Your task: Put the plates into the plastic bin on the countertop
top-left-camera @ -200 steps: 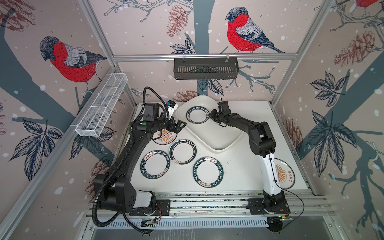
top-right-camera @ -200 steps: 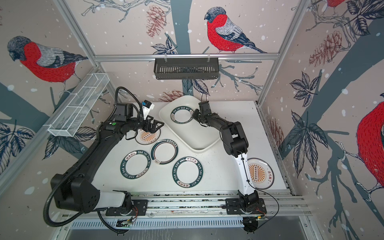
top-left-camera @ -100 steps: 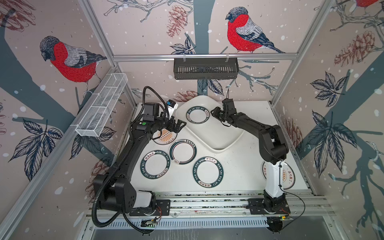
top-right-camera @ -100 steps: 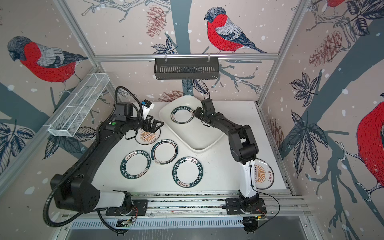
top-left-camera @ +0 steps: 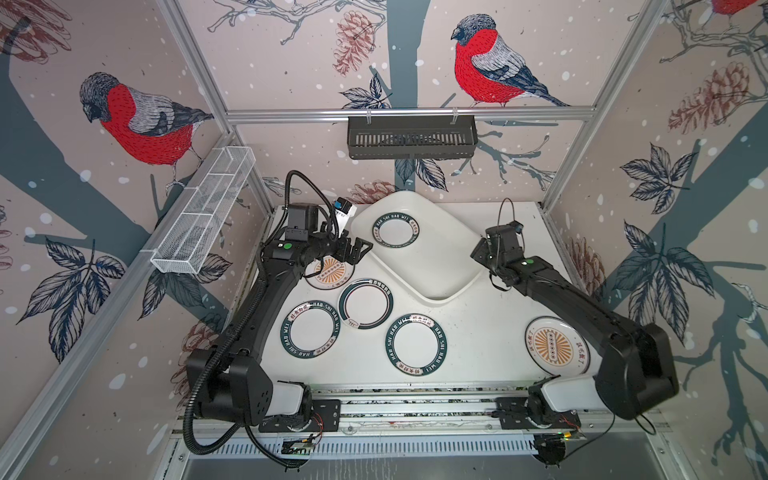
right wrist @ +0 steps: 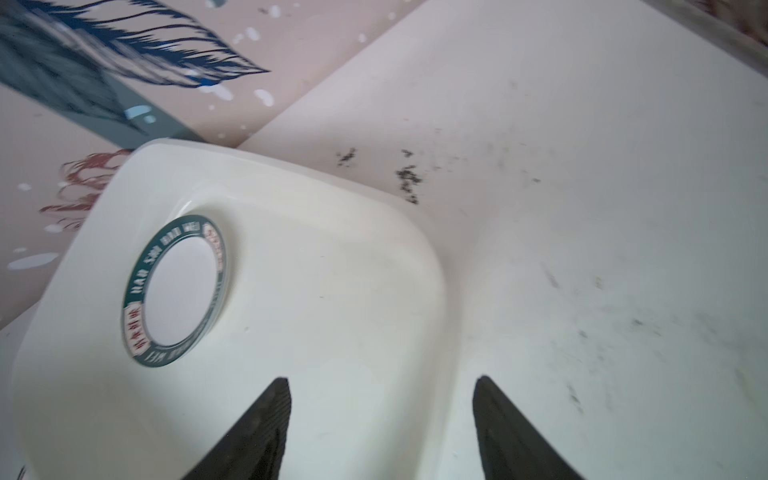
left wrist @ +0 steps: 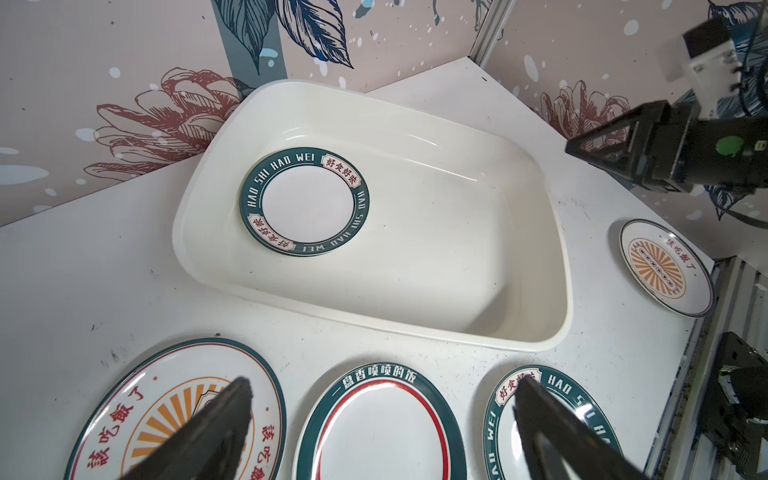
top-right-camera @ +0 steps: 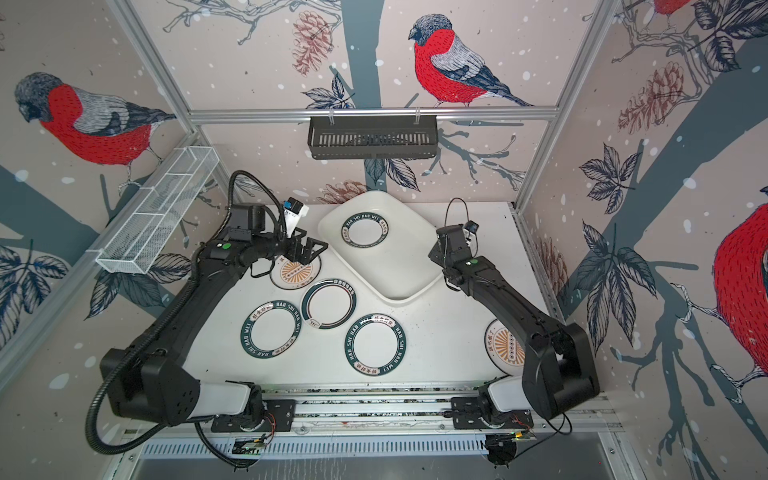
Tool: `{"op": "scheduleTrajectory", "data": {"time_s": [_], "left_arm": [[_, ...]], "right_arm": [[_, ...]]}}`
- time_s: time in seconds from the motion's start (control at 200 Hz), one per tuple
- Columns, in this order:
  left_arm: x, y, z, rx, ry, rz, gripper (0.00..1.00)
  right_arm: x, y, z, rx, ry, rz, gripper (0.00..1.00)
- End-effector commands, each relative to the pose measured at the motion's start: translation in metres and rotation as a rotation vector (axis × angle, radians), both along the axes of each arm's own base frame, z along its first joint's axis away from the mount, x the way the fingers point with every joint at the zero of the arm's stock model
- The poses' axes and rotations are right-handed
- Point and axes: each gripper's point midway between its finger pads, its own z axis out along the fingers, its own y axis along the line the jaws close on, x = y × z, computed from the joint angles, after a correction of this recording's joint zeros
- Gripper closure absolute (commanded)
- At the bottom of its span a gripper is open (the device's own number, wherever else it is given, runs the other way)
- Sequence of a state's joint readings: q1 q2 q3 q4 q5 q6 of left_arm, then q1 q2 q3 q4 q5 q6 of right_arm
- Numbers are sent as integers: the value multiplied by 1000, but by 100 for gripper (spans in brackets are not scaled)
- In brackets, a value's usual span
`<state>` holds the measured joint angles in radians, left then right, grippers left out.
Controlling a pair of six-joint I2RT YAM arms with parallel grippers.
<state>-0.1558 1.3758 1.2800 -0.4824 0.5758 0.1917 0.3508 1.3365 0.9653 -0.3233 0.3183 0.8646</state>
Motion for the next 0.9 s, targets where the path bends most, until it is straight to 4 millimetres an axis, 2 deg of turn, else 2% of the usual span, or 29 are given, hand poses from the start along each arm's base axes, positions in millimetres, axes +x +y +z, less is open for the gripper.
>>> {"op": "scheduleTrajectory", "data": {"time_s": [0.0, 0.135, 0.145, 0.15, 0.155, 0.17, 0.385, 0.635, 0.745, 0.891], "left_arm": [[-2, -2, 4, -1, -9, -19, 3], [-2, -3, 5, 3, -12, -23, 3], [-2, -3, 5, 3, -12, -22, 2], [-3, -3, 6, 3, -12, -23, 2], [-3, -3, 6, 4, -12, -23, 2], [-3, -3, 5, 5, -11, -24, 2], [-3, -6, 6, -4, -8, -29, 2], [-4, -7, 6, -7, -4, -32, 2], [-4, -8, 5, -5, -1, -33, 2], [-3, -9, 5, -4, -1, -35, 2]], "right_arm": [[-34, -43, -12, 25, 31, -157, 28], [-73, -83, -17, 44, 2, -286, 24], [-74, -84, -16, 45, -3, -290, 21], [-77, -86, -17, 45, -5, -299, 7], [-78, -87, -17, 44, -5, -304, 4], [-82, -90, -16, 44, -13, -318, 0], [-127, -138, -29, 28, 50, -515, 0], [-174, -180, -55, 5, 233, -748, 0], [-194, -196, -60, -28, 303, -844, 0], [-206, -206, -69, -9, 320, -888, 0]]}}
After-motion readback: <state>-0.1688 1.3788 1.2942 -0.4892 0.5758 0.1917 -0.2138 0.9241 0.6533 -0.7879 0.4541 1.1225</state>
